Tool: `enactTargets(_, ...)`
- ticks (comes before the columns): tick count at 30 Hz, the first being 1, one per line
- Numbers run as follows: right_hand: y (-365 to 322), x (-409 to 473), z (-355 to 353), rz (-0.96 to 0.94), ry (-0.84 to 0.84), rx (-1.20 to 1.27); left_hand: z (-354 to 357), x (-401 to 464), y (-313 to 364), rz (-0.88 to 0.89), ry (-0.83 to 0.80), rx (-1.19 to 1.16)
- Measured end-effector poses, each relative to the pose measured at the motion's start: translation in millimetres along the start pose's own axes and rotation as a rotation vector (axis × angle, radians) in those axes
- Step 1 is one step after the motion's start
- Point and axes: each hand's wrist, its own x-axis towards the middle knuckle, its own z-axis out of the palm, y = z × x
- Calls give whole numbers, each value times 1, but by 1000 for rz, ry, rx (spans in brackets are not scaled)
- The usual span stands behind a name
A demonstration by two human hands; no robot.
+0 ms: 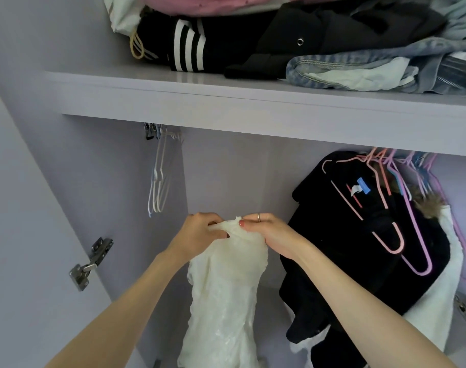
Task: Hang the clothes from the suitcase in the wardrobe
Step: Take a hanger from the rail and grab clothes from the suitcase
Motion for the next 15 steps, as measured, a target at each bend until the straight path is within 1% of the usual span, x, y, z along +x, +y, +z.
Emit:
enactTargets(3, -11, 1, 2, -26, 69, 27, -1, -2, -5, -50, -64, 20)
enactTargets(7, -22, -2, -9, -56, 123, 88, 4, -9, -19, -152, -163, -26)
enactTargets(10, -20, -5, -21, -44, 163, 129, 10, -13, -27, -200, -249, -9)
enactTargets(13, -16, -11, -27, -13, 202, 116, 7, -11, -30, -152, -253, 47)
enactTargets(15, -14, -17, -27, 31, 220, 55, 5, -7, -28, -122, -194, 85)
